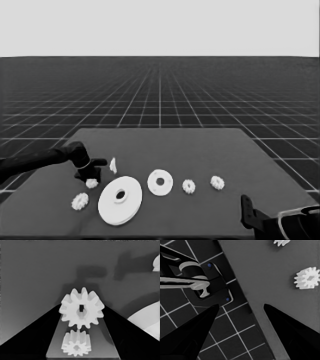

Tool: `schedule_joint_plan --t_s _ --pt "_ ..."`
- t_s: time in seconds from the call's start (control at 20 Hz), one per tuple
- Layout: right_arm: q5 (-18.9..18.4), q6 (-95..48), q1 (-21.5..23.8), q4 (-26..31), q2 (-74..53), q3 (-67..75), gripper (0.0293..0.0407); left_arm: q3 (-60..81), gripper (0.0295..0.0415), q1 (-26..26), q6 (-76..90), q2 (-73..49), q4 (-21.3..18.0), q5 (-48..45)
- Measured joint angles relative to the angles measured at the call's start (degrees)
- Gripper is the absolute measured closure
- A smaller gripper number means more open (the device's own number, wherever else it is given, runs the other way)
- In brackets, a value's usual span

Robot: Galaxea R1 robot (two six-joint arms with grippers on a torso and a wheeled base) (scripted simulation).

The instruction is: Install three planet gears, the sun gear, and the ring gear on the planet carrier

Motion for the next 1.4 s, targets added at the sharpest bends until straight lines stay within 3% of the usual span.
schedule_joint_plan --t_s 0.2,0.3,0.4,0.7,0.75,0.85,0.95,1.2,1.3,1.4 --pt "0.00 0.00 0.00 0.00 0.00 0.00 0.0315 0.00 0.0398 0.00 0.00 0.01 0.00 0.00" --pt "0.00 0.00 0.00 0.00 0.00 0.00 0.0315 6.51 0.0398 -7.09 -1.91 -3.30 -4.59 5.80" --pt "0.00 0.00 0.00 0.00 0.00 0.00 0.0315 7.62 0.0398 -10.10 -2.15 -3.92 -6.65 7.76" --pt "0.00 0.00 0.00 0.00 0.00 0.00 0.0315 7.89 0.0398 -11.50 -2.17 -4.07 -7.75 8.74" --pt "0.00 0.00 0.00 0.00 0.00 0.00 0.0315 19.73 0.0398 -11.20 -25.26 1.46 -4.48 11.73" --pt "0.00 0.00 0.00 0.00 0.00 0.00 0.0315 19.02 0.0399 -10.77 -42.53 24.37 -3.76 15.27" --pt "0.00 0.00 0.00 0.00 0.00 0.00 0.0315 12.20 0.0399 -10.64 -43.77 33.56 -3.99 15.58" --pt "0.00 0.00 0.00 0.00 0.00 0.00 0.0315 7.59 0.0399 -10.57 -43.29 37.67 -4.10 15.55" --pt "0.00 0.00 0.00 0.00 0.00 0.00 0.0315 4.33 0.0399 -4.04 -40.95 38.40 2.40 14.74" --pt "0.00 0.00 0.00 0.00 0.00 0.00 0.0315 2.59 0.0399 -1.80 -39.80 38.79 4.49 14.12"
